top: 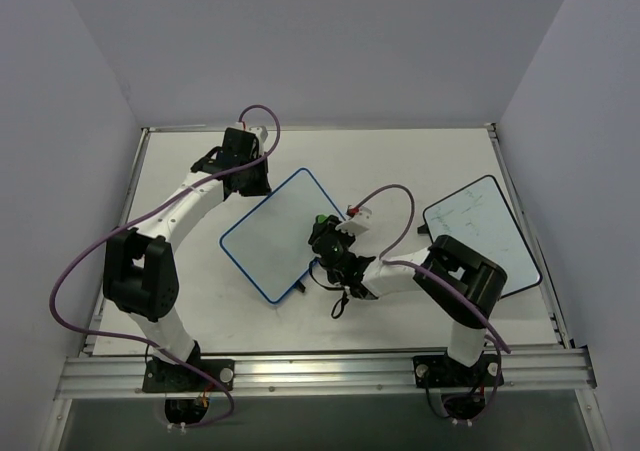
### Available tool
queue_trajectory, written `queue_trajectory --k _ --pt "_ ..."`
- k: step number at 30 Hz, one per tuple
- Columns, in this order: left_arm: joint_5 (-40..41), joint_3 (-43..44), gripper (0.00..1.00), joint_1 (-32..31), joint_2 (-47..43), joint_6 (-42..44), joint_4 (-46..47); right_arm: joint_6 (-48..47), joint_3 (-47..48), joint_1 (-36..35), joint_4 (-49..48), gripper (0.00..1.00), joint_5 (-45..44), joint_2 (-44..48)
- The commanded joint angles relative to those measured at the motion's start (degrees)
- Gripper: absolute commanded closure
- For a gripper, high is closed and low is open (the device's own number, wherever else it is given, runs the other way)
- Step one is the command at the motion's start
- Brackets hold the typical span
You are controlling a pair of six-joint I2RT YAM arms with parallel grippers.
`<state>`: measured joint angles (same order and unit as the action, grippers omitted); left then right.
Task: Erase the whiteboard
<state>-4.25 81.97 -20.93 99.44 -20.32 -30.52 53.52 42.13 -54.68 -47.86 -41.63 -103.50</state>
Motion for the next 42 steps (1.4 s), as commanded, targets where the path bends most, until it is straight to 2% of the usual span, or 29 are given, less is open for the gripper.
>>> queue_trajectory --k 1,8,16,21,32,37,42 --pt "-3.5 -0.3 0.98 -1.8 -1.6 -0.1 -2.7 -2.4 1.5 2.2 9.7 1.00 6.7 -4.8" --pt "-3.7 -0.3 0.98 -1.8 -1.8 -0.1 -2.6 -6.1 5.6 -1.0 9.8 1.00 8.2 -7.1" --pt "-3.7 -0.4 0.98 -1.8 -1.9 -0.1 -2.4 -9.0 12.4 -11.3 12.3 1.00 8.0 -9.0" --pt "-3.8 -0.4 0.98 -1.8 -1.9 -0.2 -2.4 -10.0 14.4 -14.0 12.8 1.00 9.7 -8.7" --pt "-3.4 0.1 0.98 -1.7 -2.1 -0.3 -2.8 -12.1 10.9 -10.3 16.3 1.00 8.3 1.2" --pt "-3.0 0.2 0.97 -1.7 -2.3 -0.3 -2.9 -12.1 7.8 -1.8 18.1 1.00 12.3 6.6" --pt "-2.6 0.4 0.94 -1.7 -2.7 -0.6 -2.6 -13.9 6.7 4.3 24.3 1.00 11.2 12.5"
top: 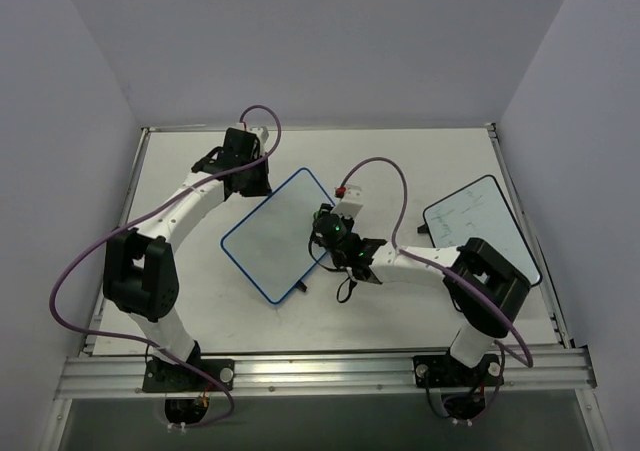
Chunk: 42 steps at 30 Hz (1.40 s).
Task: Erase the whiteboard
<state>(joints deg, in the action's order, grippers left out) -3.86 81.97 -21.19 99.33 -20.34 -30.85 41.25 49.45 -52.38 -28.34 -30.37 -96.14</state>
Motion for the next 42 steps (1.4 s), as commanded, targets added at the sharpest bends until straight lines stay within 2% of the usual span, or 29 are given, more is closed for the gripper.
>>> queue_trajectory --k 1,8,14,19,27,30,33,38,42 --pt "-3.0 0.4 0.94 -1.4 -2.6 -0.8 -2.4 -1.7 -0.9 3.1 5.4 1.00 0.2 6.0" --pt "-2.8 0.8 0.93 -1.0 -2.3 -1.1 -2.3 -4.0 -3.0 13.8 11.3 1.00 1.6 12.4" --pt "-2.6 2.0 0.93 -0.7 -1.9 -1.3 -2.5 -5.5 -5.2 21.4 12.0 0.99 7.8 14.0" --pt "-2.7 2.2 0.93 -0.3 -1.9 -1.5 -2.4 -7.4 -5.1 26.6 11.6 0.96 12.6 11.4" --pt "-3.3 3.0 0.93 0.8 -1.8 -1.6 -2.5 -7.9 -4.9 27.9 9.2 0.94 16.0 3.2" --pt "-3.5 3.3 0.93 1.2 -1.9 -1.6 -2.6 -7.4 -5.2 27.9 7.9 0.87 16.8 1.6" --pt "-3.7 3.8 0.93 1.8 -2.1 -1.5 -3.1 -7.0 -5.6 27.9 7.2 0.73 17.1 1.0" --pt "-4.1 3.7 0.93 2.8 -2.5 -1.2 -3.2 -7.2 -5.3 27.9 7.6 0.59 16.8 1.4" --pt "-4.6 3.4 0.92 3.3 -2.7 -1.4 -2.9 -7.2 -5.7 27.9 7.8 0.43 16.7 1.9"
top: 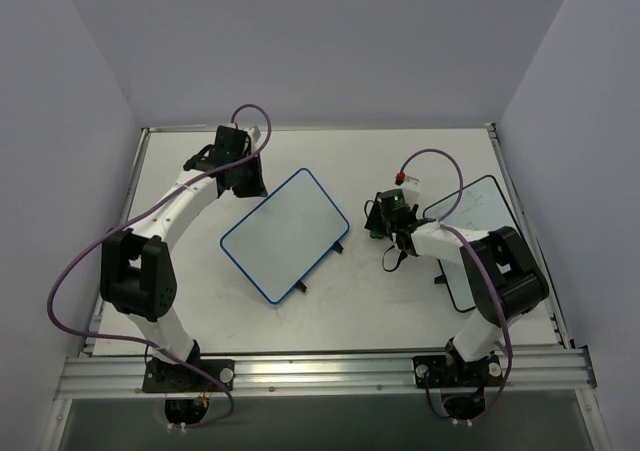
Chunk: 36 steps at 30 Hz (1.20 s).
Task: Erase the whiteboard
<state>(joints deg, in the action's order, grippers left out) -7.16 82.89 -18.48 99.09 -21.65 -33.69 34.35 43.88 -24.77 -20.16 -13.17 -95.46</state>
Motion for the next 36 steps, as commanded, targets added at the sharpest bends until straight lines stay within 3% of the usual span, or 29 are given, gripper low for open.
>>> queue_trajectory --k 1,6,19,23,30,36 --pt "-1.4 2.4 0.92 0.7 -2.6 -0.1 0.0 -0.3 -0.2 0.3 -0.3 0.41 -0.5 1.3" --pt "-1.4 2.4 0.89 0.8 -2.9 -0.4 0.6 -0.2 -0.8 0.2 -0.3 0.27 -0.7 2.3" --pt "-1.5 1.6 0.82 4.4 -5.8 -1.7 2.7 -1.4 0.2 -0.5 1.9 0.10 -0.3 8.2" --pt "-2.6 1.5 0.81 6.9 -7.4 -2.4 2.8 -2.0 0.6 -0.5 3.4 0.00 -0.3 12.4" --pt "-0.5 1.6 0.64 9.3 -15.8 -2.3 1.4 -3.5 2.4 -0.6 8.0 0.00 1.8 25.7" --pt "-2.1 -1.9 0.61 9.3 -27.4 -3.6 1.4 -3.3 2.1 -1.2 9.7 0.00 5.8 36.7"
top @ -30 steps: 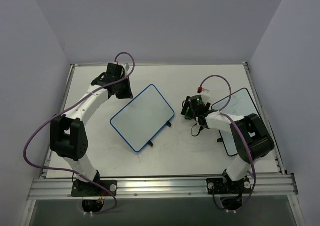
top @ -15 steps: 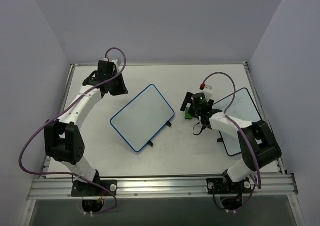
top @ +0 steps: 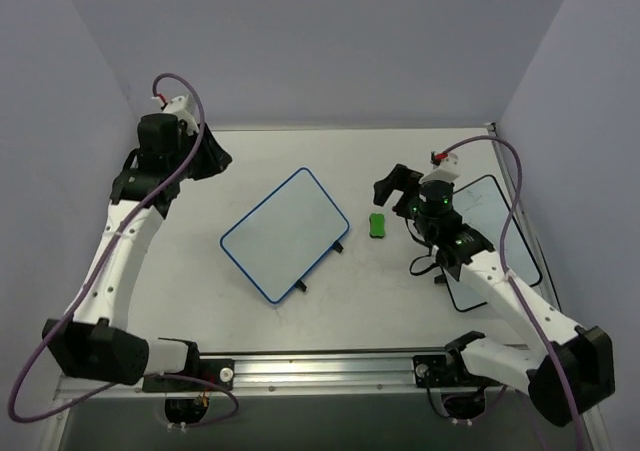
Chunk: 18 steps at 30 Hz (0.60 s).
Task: Erase the whiteboard
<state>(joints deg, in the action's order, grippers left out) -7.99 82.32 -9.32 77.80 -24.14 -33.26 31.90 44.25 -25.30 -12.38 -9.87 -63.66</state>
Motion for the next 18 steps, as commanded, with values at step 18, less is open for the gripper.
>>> queue_trajectory --k 18 --pt "6.0 -11.6 0.58 0.4 -27.0 4.6 -2.2 -3.1 2.2 -0.8 9.9 0.00 1.2 14.2"
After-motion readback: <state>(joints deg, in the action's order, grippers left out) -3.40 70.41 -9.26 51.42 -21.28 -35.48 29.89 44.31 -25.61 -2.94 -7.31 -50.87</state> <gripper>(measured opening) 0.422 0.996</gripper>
